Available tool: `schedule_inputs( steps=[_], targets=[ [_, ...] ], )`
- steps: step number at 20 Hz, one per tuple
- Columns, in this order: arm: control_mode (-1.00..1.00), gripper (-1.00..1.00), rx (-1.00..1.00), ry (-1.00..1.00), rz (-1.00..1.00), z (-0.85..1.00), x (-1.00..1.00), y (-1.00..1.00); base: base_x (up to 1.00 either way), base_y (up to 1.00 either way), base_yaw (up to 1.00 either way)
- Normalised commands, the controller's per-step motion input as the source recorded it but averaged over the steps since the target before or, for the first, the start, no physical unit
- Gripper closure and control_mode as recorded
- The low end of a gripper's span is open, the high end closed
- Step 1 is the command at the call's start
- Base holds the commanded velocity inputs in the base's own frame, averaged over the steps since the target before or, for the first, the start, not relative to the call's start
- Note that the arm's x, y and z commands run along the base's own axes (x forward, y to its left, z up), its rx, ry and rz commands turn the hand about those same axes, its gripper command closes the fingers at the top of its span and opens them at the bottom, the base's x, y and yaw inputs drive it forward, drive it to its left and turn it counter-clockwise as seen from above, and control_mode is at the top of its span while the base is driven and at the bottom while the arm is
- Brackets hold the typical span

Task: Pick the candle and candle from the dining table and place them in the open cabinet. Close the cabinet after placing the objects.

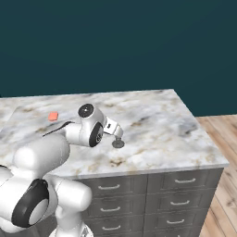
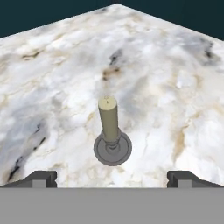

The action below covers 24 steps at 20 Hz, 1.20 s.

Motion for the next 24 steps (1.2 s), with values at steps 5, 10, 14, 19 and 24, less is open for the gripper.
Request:
schedule_inputs(
  steps=[5,10,14,19,24],
  targets=[
    [-1.00,-1.00,0.00,0.00,0.00,-0.11,0.29,0.00,0.00,0.00,0.00],
    [-1.00,-1.00,0.00,0.00,0.00,-0.16,0.14,0.00,0.00,0.00,0.00],
    [-1.00,-1.00,0.00,0.00,0.00,-0.10,0.08,-0.15,0.00,0.00,0.00],
    [-1.00,-1.00,0.00,0.00,0.00,-0.09,0.04,-0.20,0.00,0.00,0.00],
    [-1.00,-1.00,0.00,0.00,0.00,0.00,0.01,-0.02,0.00,0.00,0.00]
  ],
)
